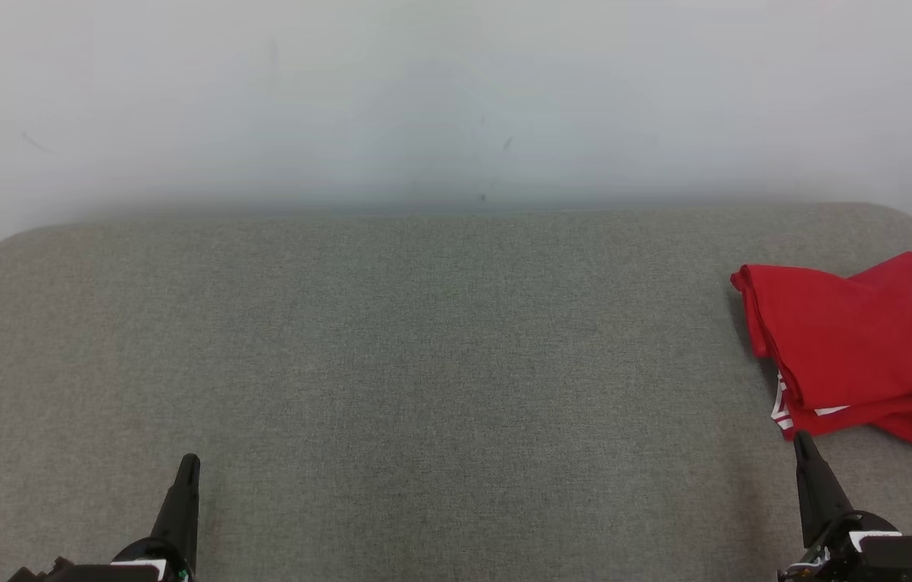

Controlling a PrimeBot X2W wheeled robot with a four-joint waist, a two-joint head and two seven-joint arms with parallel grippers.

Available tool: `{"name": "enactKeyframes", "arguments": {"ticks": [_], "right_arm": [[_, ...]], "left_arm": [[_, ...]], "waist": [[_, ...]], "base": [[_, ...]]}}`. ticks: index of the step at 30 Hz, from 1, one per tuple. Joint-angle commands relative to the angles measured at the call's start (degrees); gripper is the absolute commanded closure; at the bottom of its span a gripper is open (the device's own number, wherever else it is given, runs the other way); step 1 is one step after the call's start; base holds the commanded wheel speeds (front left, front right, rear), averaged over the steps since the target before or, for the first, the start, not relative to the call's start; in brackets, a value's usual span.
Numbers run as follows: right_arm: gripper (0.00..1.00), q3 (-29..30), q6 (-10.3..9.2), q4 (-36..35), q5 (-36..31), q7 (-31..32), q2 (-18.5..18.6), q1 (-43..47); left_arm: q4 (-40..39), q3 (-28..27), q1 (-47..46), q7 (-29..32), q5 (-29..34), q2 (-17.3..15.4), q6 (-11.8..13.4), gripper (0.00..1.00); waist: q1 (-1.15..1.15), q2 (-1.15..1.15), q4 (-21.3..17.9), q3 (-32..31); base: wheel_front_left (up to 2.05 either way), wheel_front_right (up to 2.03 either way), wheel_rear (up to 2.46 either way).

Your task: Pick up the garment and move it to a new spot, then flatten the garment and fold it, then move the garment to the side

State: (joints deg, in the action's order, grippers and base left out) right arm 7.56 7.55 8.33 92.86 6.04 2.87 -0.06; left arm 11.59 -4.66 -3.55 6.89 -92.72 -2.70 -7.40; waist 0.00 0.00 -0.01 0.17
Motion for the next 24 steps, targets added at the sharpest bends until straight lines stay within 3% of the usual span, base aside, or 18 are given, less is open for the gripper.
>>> {"name": "enactKeyframes", "arguments": {"ticks": [1,24], "right_arm": [[1.0,0.1,-0.12,-0.1,0.3,0.1,0.0,-0.6],[1.0,0.1,-0.12,-0.1,0.3,0.1,0.0,-0.6]], "left_arm": [[-0.2,-0.2,-0.3,0.1,-0.2,-0.3,-0.2,1.0],[-0.2,-0.2,-0.3,0.1,-0.2,-0.3,-0.2,1.0]], "waist": [[0.0,0.0,0.0,0.0],[0.0,0.0,0.0,0.0]], "base": [[0.0,0.0,0.0],[0.0,0.0,0.0]]}}
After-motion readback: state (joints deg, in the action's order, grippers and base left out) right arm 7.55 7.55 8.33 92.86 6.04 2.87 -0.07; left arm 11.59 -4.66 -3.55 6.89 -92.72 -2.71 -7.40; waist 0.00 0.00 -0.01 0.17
